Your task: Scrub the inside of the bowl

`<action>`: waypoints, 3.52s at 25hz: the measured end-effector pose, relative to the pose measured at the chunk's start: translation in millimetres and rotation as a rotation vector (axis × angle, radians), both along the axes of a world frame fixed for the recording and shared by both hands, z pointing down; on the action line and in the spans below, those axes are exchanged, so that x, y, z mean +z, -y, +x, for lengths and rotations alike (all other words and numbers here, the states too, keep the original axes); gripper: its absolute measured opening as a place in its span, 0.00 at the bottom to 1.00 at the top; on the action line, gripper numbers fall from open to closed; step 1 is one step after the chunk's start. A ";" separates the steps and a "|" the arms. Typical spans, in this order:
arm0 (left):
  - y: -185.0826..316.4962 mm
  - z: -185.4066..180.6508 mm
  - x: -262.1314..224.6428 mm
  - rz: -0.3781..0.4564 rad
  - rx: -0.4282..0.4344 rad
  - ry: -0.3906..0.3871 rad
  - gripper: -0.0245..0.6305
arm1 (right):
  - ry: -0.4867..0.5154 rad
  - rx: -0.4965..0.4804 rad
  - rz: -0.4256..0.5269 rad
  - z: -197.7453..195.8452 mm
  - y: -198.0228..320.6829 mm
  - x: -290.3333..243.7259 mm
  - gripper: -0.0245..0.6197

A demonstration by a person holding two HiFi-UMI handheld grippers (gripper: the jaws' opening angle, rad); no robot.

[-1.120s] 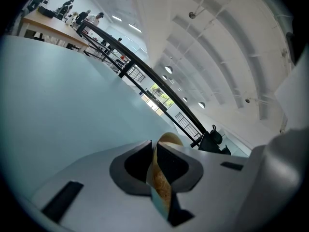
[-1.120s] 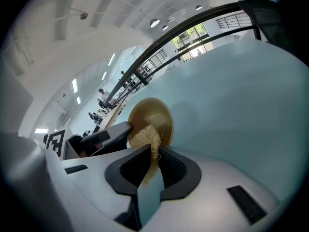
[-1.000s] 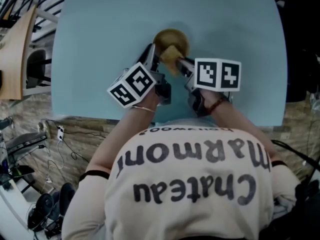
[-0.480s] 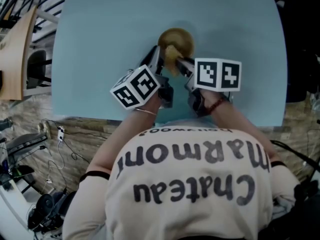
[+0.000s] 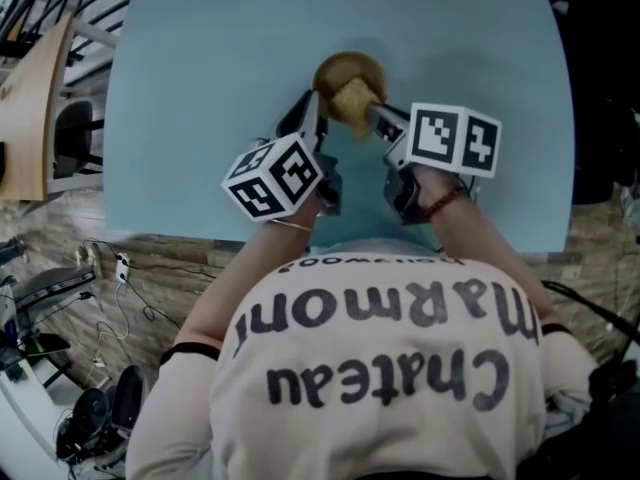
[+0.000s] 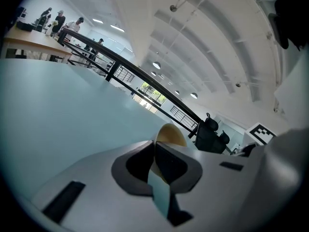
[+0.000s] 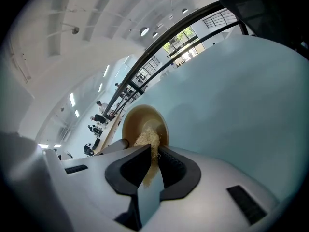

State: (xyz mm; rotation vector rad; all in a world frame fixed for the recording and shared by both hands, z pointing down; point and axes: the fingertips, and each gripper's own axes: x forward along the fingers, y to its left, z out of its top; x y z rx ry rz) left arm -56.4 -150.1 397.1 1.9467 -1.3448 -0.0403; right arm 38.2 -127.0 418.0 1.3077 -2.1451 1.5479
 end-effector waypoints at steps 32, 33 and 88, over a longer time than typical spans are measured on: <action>-8.4 6.0 1.0 0.013 0.007 -0.014 0.05 | 0.080 -0.113 0.172 -38.2 -2.9 -34.5 0.13; -7.9 6.3 0.7 0.011 0.006 -0.015 0.05 | 0.079 -0.116 0.170 -38.8 -3.4 -33.9 0.13; -13.9 0.5 14.8 0.007 0.063 0.078 0.05 | -0.259 -0.347 0.169 -20.2 -16.3 9.9 0.14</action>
